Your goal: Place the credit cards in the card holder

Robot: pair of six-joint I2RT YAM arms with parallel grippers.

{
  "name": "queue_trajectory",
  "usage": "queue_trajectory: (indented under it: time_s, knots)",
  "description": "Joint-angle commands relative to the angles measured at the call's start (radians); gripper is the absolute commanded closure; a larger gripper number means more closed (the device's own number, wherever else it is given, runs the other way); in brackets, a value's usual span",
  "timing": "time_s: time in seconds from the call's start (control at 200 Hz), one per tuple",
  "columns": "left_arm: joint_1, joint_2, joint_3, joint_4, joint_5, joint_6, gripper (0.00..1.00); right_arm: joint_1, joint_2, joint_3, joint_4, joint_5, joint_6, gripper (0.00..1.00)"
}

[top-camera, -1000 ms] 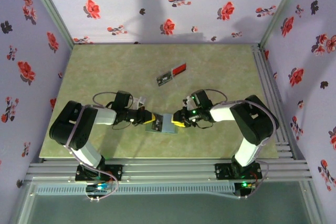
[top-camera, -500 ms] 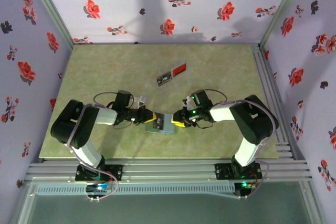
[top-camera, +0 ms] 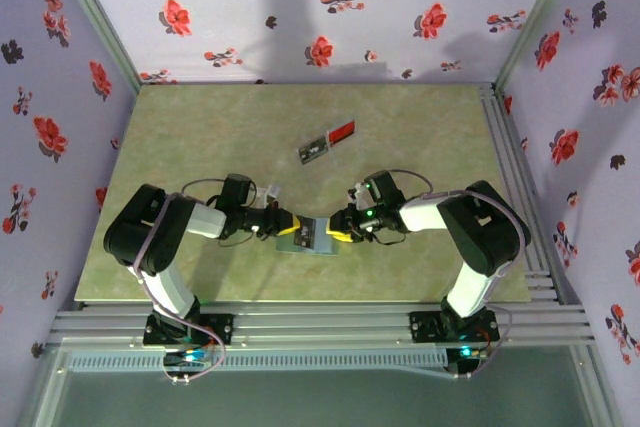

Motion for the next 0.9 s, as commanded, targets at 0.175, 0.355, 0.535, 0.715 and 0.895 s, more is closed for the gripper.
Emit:
queue_trajectory:
  time_s: [0.175, 0.355, 0.535, 0.715, 0.895]
  knots:
    - [-0.019, -0.011, 0.086, -0.314, -0.134, 0.151, 0.61, 0.023, 0.077, -0.013, -0.137, 0.125, -0.052, 0.73]
    - [-0.026, -0.040, 0.114, -0.373, -0.192, 0.151, 0.52, 0.023, 0.063, -0.015, -0.137, 0.122, -0.052, 0.78]
    - [-0.041, -0.047, 0.162, -0.494, -0.309, 0.154, 0.52, 0.024, 0.057, -0.013, -0.146, 0.133, -0.053, 0.77]
    - [-0.069, -0.059, 0.168, -0.503, -0.348, 0.127, 0.59, 0.023, 0.063, -0.002, -0.157, 0.131, -0.060, 0.77]
    - [-0.099, -0.050, 0.181, -0.499, -0.346, 0.128, 0.76, 0.024, 0.063, 0.002, -0.155, 0.129, -0.059, 0.78]
